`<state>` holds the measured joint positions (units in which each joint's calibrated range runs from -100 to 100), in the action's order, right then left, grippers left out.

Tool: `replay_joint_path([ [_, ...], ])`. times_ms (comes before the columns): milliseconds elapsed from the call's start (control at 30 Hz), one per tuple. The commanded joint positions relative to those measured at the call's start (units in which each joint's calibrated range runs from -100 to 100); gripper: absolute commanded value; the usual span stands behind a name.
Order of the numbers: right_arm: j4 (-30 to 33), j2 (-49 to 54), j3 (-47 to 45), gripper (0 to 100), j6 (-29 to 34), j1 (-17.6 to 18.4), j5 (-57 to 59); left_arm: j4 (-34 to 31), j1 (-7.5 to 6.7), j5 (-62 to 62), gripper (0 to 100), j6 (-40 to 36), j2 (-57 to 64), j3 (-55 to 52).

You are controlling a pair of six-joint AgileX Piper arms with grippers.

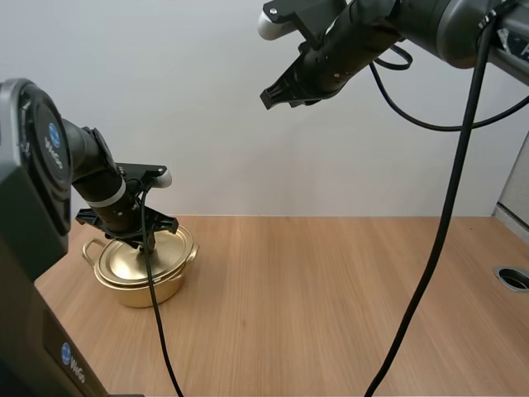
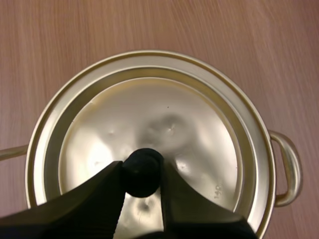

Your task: Open the pot, put the car inside, and close it

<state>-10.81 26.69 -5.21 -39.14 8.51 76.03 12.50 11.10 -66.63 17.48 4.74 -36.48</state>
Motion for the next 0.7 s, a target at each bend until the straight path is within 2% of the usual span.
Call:
replay_joint_path([
  [0,0.12,0.0,-0.04,0,0.06,-0.04,-0.01,0.08,-0.05,-0.35,83,-0.28,-0.01,-0.03],
  [67,0.4,0.0,-0.04,0,0.06,-0.04,-0.01,0.08,-0.05,-0.95,100,-0.28,0.46,-0.03],
  [233,1.63,0.0,-0.04,0,0.06,-0.35,-1.81,0.53,-0.05,0.29,100,-2.44,5.32,0.09],
  [333,1.49,0.0,-0.04,0,0.06,-1.17,-4.26,4.13,-0.05,5.77,100,0.81,11.4,0.09],
  [433,1.59,0.0,-0.04,0,-0.36,-2.5,-5.46,14.46,-0.05,8.95,100,8.11,19.76,0.09],
  [567,1.47,0.0,-0.04,0,-2.41,-4.6,-5.46,29.7,-0.05,6.96,100,17.86,32.01,-2.35],
  [667,-0.21,0.0,-0.04,0,-4.8,-6.12,-5.88,35.35,-0.05,5.15,100,18.37,42.56,-5.98],
])
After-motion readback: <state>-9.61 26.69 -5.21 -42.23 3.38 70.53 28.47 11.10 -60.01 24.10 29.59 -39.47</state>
